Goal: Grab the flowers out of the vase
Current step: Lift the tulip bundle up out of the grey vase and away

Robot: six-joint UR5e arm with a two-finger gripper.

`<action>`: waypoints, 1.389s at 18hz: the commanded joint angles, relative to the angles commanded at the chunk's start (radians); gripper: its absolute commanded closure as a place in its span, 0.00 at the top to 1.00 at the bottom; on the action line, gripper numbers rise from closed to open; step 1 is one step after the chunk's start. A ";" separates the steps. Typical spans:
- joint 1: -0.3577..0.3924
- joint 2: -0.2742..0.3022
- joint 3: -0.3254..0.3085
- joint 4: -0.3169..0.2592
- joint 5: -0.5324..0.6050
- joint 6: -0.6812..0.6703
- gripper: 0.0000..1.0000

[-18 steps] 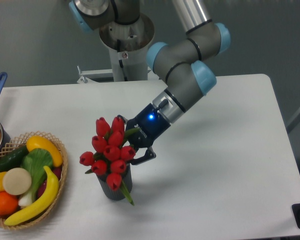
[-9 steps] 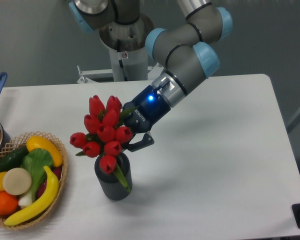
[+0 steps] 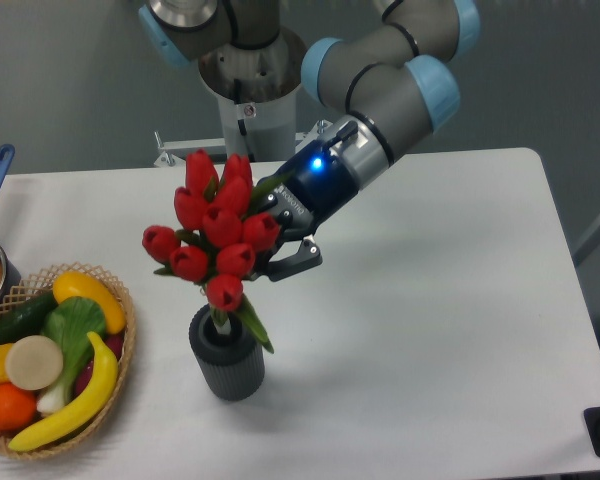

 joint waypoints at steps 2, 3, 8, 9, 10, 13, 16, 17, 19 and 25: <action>0.012 0.021 -0.002 -0.002 0.000 -0.017 0.49; 0.024 0.032 0.000 -0.002 -0.002 -0.040 0.49; 0.072 0.077 0.031 -0.002 -0.022 -0.157 0.48; 0.086 0.077 0.040 -0.002 -0.022 -0.158 0.48; 0.101 0.077 0.041 -0.002 -0.022 -0.158 0.48; 0.153 0.069 0.041 -0.002 -0.015 -0.151 0.48; 0.189 0.034 0.067 -0.002 -0.005 -0.128 0.48; 0.201 0.023 0.071 -0.002 -0.005 -0.126 0.48; 0.216 0.012 0.077 0.000 0.000 -0.124 0.48; 0.270 -0.001 0.077 0.002 0.003 -0.124 0.48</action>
